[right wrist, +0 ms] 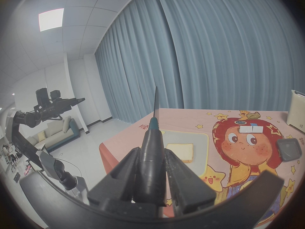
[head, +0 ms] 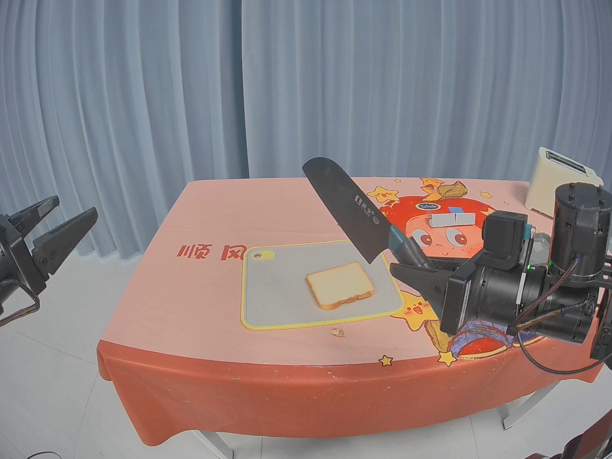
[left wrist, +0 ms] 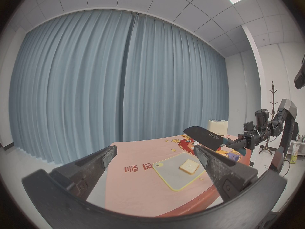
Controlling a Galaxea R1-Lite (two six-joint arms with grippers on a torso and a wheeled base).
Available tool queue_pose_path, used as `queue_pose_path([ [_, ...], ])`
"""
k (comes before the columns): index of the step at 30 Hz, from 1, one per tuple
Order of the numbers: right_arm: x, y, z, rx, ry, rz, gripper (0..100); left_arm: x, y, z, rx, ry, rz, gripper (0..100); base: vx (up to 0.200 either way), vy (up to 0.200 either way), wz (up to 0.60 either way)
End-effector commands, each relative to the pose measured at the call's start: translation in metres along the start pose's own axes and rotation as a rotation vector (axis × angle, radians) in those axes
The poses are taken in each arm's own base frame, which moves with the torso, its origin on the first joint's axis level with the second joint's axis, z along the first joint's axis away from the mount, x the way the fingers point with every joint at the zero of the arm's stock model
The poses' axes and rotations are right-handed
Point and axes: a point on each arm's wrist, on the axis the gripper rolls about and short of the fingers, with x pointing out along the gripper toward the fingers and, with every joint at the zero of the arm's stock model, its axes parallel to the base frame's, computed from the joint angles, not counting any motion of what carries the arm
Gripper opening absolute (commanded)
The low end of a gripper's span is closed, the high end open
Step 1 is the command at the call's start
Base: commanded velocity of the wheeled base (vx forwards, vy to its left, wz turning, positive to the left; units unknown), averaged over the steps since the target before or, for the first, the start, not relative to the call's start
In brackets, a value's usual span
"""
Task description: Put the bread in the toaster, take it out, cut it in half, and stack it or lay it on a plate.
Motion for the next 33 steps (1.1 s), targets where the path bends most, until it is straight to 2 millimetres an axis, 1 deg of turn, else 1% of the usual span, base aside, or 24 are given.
queue_pose_path([
  [1,0.001,0.0,-0.001,-0.002,0.004,0.004,0,0.014,-0.005,-0.005,-0.021,0.016,-0.021,100,0.0,0.0,0.0],
  [3,0.0,0.0,-0.001,-0.002,0.003,0.005,0,0.017,-0.006,-0.007,-0.022,0.019,-0.016,100,0.0,0.0,0.0],
  [4,0.0,0.0,0.0,-0.008,0.001,0.006,0,0.02,-0.008,-0.013,-0.017,0.007,-0.025,100,0.0,0.0,0.0],
  [7,0.001,0.0,-0.002,-0.013,0.009,0.004,0,0.023,-0.017,-0.021,-0.017,0.016,-0.086,100,0.0,0.0,0.0],
  [9,0.001,0.0,-0.003,-0.015,0.013,0.003,0,0.029,-0.021,-0.028,-0.023,0.051,-0.119,100,0.0,0.0,0.0],
  [21,0.002,0.002,-0.007,-0.041,0.027,0.011,0,0.048,-0.021,-0.036,-0.018,0.041,-0.106,100,0.0,0.0,0.0],
  [26,0.003,0.002,-0.008,-0.042,0.032,0.011,0,0.062,-0.018,-0.037,-0.012,-0.007,-0.051,100,0.0,0.0,0.0],
  [29,0.002,0.002,-0.008,-0.042,0.033,0.011,0,0.064,-0.024,-0.038,-0.014,-0.015,-0.078,100,0.0,0.0,0.0],
  [33,0.002,0.002,-0.009,-0.044,0.035,0.012,0,0.063,-0.028,-0.047,-0.01,0.021,-0.098,100,0.0,0.0,0.0],
])
